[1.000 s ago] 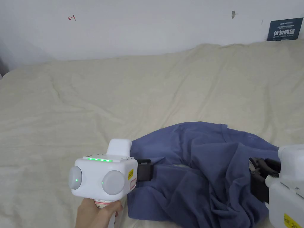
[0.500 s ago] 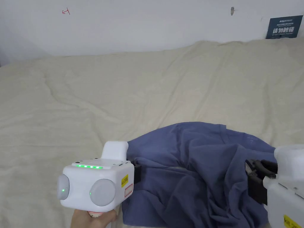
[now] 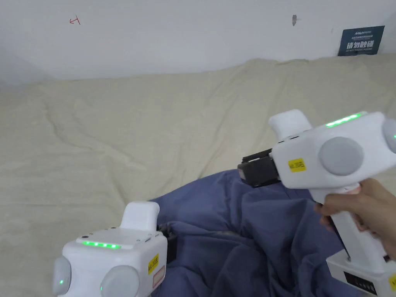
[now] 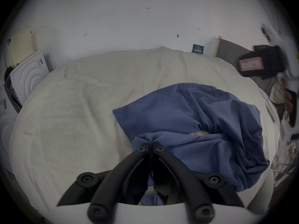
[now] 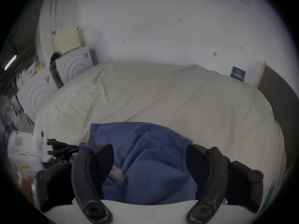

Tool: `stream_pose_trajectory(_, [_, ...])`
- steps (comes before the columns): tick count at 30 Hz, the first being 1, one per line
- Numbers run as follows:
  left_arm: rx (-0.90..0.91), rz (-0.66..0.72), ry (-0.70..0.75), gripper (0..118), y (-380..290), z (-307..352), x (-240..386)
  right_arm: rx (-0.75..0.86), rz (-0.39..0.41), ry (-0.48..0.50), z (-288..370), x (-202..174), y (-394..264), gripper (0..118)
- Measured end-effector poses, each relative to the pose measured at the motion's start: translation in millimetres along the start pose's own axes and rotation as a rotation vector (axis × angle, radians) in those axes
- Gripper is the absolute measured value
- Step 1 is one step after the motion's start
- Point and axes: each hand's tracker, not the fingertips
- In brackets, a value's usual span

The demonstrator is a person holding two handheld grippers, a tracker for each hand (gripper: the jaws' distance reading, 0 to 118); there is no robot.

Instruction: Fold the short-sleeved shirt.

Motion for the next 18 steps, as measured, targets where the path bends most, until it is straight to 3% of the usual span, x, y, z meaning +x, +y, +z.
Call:
stream_pose_trajectory(7, [-0.001, 0.009, -0.004, 4, -1.9, 0.4, -0.7, -0.171, 0.014, 0.053, -102.6, 8.7, 36.5, 94])
stream_pose_trajectory(12, [-0.014, -0.012, -0.008, 4, -2.4, -0.7, -3.1, -0.246, 0.02, 0.014, -156.6, -0.1, 30.1, 93])
stream_pose_trajectory(15, [-0.022, -0.012, -0.007, 4, -2.7, -2.7, -5.1, -0.326, 0.04, 0.01, -171.1, -10.4, 14.0, 87])
stream_pose_trajectory(16, [-0.026, -0.01, -0.007, 4, -2.4, -2.8, -5.1, -0.271, 0.048, -0.014, -166.6, -12.0, 11.2, 81])
stream_pose_trajectory(17, [-0.026, -0.015, -0.008, 4, -2.1, -2.6, -4.6, -0.27, 0.048, -0.001, -161.8, -12.2, 12.3, 68])
stream_pose_trajectory(18, [-0.027, -0.025, -0.004, 4, -1.4, -2.6, -3.6, -0.265, 0.048, 0.01, -159.4, -11.7, 13.1, 35])
